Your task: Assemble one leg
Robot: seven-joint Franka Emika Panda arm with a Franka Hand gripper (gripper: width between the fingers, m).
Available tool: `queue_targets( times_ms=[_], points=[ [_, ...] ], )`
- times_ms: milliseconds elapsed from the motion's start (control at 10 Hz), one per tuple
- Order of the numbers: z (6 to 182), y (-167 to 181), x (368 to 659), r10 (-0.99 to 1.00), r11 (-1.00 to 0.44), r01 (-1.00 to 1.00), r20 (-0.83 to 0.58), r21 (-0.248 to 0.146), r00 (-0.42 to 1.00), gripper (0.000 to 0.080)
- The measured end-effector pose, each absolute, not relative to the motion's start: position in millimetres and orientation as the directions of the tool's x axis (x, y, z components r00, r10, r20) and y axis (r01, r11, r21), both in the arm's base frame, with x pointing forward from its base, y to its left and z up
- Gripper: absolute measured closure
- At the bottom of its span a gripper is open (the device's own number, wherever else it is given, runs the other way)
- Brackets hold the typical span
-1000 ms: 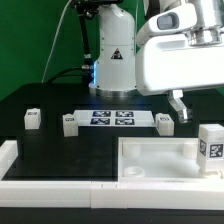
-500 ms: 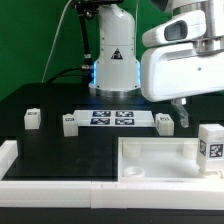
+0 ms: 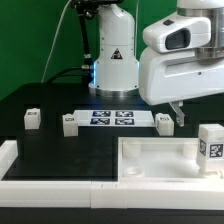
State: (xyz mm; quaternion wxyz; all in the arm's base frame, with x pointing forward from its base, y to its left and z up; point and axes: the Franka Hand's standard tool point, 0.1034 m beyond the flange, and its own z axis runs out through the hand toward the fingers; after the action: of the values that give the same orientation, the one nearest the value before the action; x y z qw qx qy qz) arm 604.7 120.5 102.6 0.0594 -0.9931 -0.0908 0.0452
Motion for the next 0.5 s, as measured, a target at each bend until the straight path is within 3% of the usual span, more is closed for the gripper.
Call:
queue_targets(
  times_ms=[500],
  points=[
    [95.3, 123, 645, 0.185, -0.977, 0.179, -0.037, -0.119, 0.982, 0.0150]
  ],
)
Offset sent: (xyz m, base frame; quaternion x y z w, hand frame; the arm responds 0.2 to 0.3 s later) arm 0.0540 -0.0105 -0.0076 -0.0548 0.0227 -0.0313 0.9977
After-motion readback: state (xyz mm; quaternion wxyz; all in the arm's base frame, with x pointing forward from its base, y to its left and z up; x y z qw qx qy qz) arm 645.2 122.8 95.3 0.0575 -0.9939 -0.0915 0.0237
